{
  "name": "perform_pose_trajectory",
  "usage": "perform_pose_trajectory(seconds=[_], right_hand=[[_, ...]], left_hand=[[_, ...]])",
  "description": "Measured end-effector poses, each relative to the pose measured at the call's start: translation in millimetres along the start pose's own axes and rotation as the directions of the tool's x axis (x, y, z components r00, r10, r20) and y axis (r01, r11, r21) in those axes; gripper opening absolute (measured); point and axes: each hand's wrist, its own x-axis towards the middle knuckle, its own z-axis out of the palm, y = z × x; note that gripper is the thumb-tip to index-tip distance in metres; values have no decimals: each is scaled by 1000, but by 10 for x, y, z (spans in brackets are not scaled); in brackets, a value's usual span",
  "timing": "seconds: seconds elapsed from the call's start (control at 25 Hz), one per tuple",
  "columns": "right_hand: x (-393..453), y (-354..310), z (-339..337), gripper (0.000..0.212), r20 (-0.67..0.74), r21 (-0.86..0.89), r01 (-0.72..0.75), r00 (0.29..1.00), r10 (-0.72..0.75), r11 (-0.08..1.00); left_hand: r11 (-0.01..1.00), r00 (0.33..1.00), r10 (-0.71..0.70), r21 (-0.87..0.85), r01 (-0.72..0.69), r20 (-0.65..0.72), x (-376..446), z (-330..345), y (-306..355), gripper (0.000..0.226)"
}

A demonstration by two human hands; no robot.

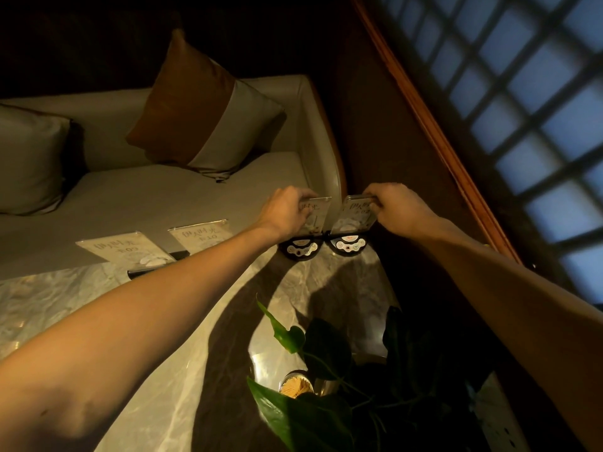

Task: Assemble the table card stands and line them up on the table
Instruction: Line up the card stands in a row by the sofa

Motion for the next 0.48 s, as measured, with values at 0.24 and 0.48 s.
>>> perform_pose_trajectory(seconds=[0.24, 0.48], right_hand=[[43, -22, 6, 18, 4, 64, 3, 1000, -3, 998], [32, 8, 11, 19, 17, 55, -27, 1000, 26, 998]], left_hand=[[999, 1000, 5, 33, -4, -28, -5, -4, -22, 29], [1000, 1000, -10, 2, 10, -14, 2, -7, -21, 28]])
